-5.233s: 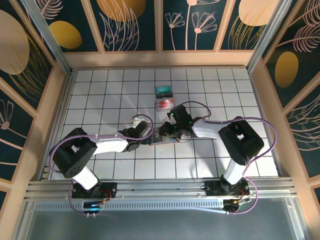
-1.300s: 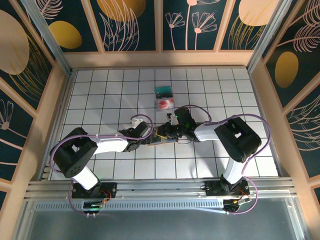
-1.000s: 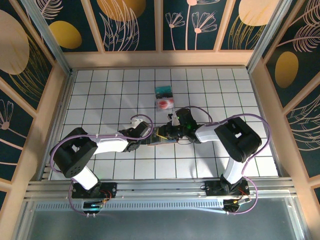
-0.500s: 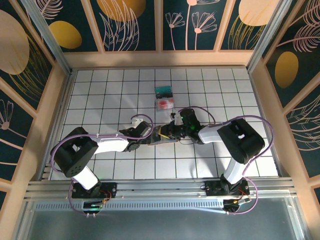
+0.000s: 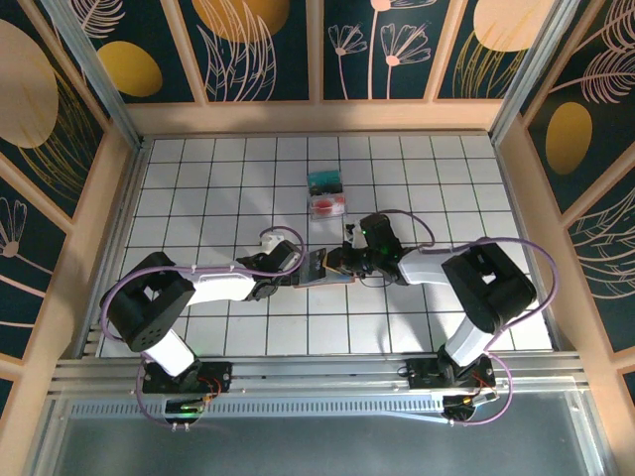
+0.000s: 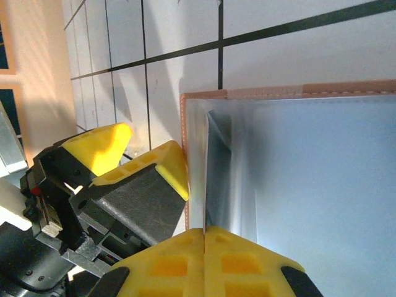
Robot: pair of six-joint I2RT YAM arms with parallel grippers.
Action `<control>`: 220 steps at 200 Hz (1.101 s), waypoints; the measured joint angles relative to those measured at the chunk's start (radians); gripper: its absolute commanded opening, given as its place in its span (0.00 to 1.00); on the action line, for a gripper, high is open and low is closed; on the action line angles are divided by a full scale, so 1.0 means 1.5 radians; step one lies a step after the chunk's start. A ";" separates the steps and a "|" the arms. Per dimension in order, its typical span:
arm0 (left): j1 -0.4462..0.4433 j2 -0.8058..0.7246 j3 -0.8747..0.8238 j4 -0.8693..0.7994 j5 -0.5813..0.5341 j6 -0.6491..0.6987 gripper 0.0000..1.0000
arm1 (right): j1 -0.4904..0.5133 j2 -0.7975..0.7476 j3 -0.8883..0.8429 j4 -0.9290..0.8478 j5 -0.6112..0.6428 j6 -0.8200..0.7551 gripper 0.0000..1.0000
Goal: Take the credit cards out of the card holder
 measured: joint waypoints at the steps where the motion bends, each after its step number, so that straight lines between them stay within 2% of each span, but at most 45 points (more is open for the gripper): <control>1: 0.000 0.000 0.000 0.000 0.000 0.000 0.99 | 0.000 -0.002 0.000 -0.003 0.002 -0.002 0.00; 58: 0.000 0.000 0.004 -0.008 -0.002 0.000 0.99 | -0.018 -0.037 0.017 -0.088 0.046 -0.043 0.00; 127: 0.000 -0.018 0.006 -0.035 -0.002 0.001 0.99 | -0.030 -0.090 0.020 -0.134 0.073 -0.080 0.00; 183: 0.000 -0.118 0.014 -0.049 -0.012 0.000 0.99 | -0.039 -0.152 0.019 -0.135 0.080 -0.102 0.00; 220: 0.000 -0.202 0.013 0.006 0.002 -0.005 0.99 | -0.061 -0.195 0.018 -0.116 0.080 -0.108 0.00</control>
